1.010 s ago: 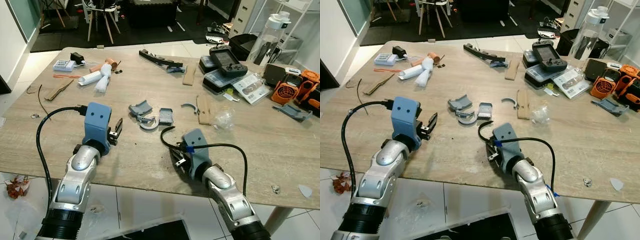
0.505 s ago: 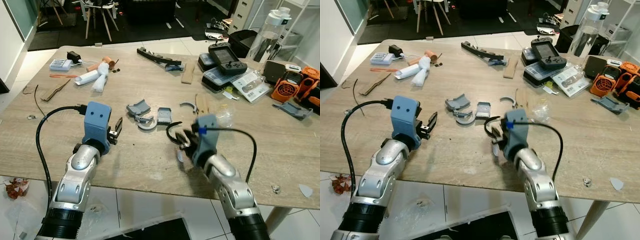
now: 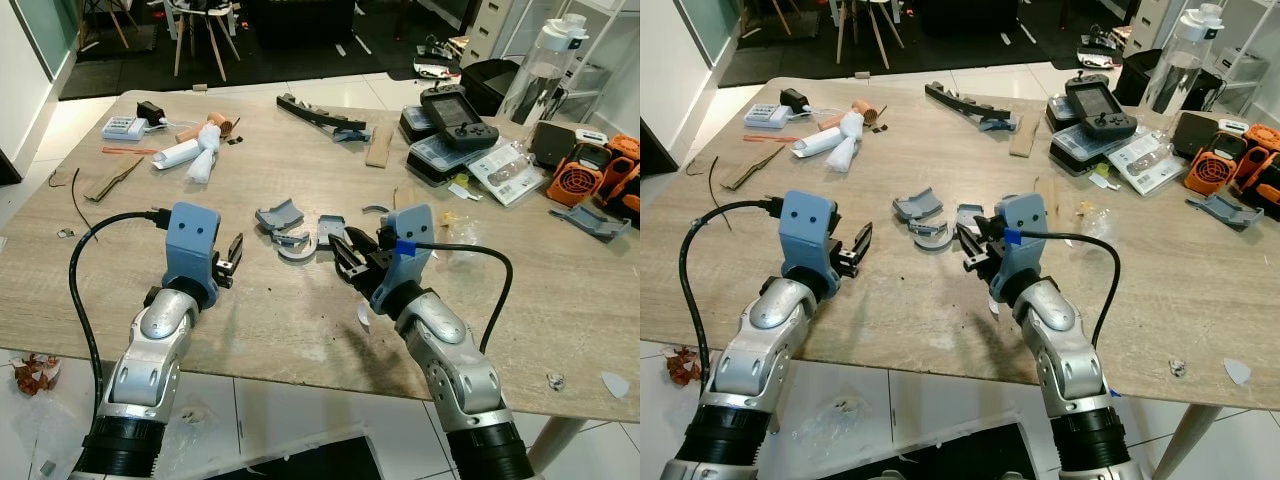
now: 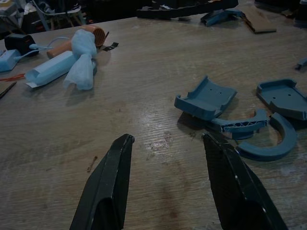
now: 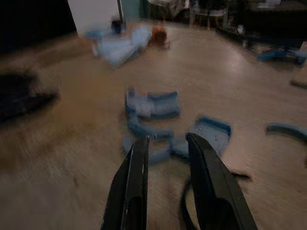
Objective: Picking trash to rubbish bin
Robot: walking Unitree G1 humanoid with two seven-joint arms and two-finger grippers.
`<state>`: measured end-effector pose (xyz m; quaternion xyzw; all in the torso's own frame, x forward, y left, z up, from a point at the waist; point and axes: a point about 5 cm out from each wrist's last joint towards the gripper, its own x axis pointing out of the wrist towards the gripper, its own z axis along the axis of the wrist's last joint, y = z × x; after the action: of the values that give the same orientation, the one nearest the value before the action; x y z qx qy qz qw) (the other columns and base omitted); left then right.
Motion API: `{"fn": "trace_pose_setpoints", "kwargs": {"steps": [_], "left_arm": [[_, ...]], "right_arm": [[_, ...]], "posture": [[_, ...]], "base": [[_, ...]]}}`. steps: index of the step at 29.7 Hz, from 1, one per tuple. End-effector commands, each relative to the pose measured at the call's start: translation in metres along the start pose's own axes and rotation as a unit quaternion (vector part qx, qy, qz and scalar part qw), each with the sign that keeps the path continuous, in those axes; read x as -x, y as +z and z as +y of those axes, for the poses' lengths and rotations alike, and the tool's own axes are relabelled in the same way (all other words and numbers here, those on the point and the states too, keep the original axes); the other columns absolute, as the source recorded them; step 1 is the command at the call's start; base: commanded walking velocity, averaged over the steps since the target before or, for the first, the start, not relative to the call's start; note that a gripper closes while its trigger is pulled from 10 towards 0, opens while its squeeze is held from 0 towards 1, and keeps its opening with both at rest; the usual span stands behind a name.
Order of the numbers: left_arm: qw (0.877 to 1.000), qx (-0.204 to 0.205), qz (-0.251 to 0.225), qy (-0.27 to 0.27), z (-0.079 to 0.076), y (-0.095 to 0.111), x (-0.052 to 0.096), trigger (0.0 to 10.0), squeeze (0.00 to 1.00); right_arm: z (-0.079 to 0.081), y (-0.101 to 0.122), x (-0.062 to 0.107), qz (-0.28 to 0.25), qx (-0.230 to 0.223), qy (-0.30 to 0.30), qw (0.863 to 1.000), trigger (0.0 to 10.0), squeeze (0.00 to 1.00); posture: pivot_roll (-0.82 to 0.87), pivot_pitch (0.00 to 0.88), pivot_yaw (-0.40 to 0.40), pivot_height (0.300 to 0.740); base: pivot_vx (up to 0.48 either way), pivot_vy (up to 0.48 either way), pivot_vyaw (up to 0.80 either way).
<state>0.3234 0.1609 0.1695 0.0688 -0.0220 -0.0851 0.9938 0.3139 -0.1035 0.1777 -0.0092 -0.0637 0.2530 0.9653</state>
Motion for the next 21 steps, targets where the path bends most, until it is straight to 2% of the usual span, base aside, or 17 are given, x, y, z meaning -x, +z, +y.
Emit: {"fn": "trace_pose_setpoints", "kwargs": {"steps": [1, 4, 6, 7, 8, 16, 20, 21], "left_arm": [[1.000, 0.001, 0.003, 0.002, 0.004, -0.002, 0.003, 10.0, 0.00], [1.000, -0.002, 0.006, 0.001, 0.004, -0.004, 0.004, 10.0, 0.00], [1.000, -0.002, 0.006, 0.001, 0.004, -0.004, 0.004, 10.0, 0.00], [1.000, -0.001, 0.005, 0.003, 0.005, -0.004, 0.004, 10.0, 0.00], [1.000, 0.000, 0.005, 0.005, 0.006, -0.004, 0.004, 10.0, 0.00], [1.000, 0.002, 0.005, 0.005, 0.005, -0.004, 0.004, 10.0, 0.00], [1.000, 0.002, 0.006, 0.005, 0.006, -0.004, 0.004, 10.0, 0.00], [1.000, 0.002, 0.006, 0.006, 0.006, -0.004, 0.004, 10.0, 0.00]], "right_arm": [[0.003, -0.011, 0.003, 0.033, 0.009, 0.004, 0.999, 10.0, 0.00], [0.001, -0.032, 0.014, 0.107, 0.049, -0.006, 0.993, 10.0, 0.00], [0.001, -0.032, 0.014, 0.107, 0.049, -0.006, 0.993, 10.0, 0.00], [0.001, -0.036, 0.019, 0.117, 0.059, -0.006, 0.991, 10.0, 0.27], [0.001, -0.037, 0.023, 0.119, 0.066, -0.010, 0.991, 10.0, 1.00], [0.003, -0.041, 0.037, 0.123, 0.094, -0.013, 0.988, 10.0, 1.00], [0.012, -0.050, 0.041, 0.150, 0.084, 0.009, 0.985, 10.0, 1.00], [0.014, -0.052, 0.042, 0.157, 0.086, 0.015, 0.984, 10.0, 0.66]], "posture": [[-0.02, 0.150, 0.027, 0.740], [-0.03, 0.154, 0.023, 0.740], [-0.03, 0.154, 0.023, 0.740], [-0.02, 0.156, 0.023, 0.740], [-0.02, 0.156, 0.023, 0.740], [-0.03, 0.163, 0.025, 0.740], [-0.03, 0.167, 0.025, 0.740], [-0.03, 0.167, 0.025, 0.740]], "base": [[0.000, 0.000, 0.00], [0.000, 0.000, 0.00], [0.000, 0.000, 0.00], [0.000, 0.000, 0.00], [0.000, 0.000, 0.00], [0.000, 0.000, 0.00], [0.000, 0.000, 0.00], [0.000, 0.000, 0.00]]}}
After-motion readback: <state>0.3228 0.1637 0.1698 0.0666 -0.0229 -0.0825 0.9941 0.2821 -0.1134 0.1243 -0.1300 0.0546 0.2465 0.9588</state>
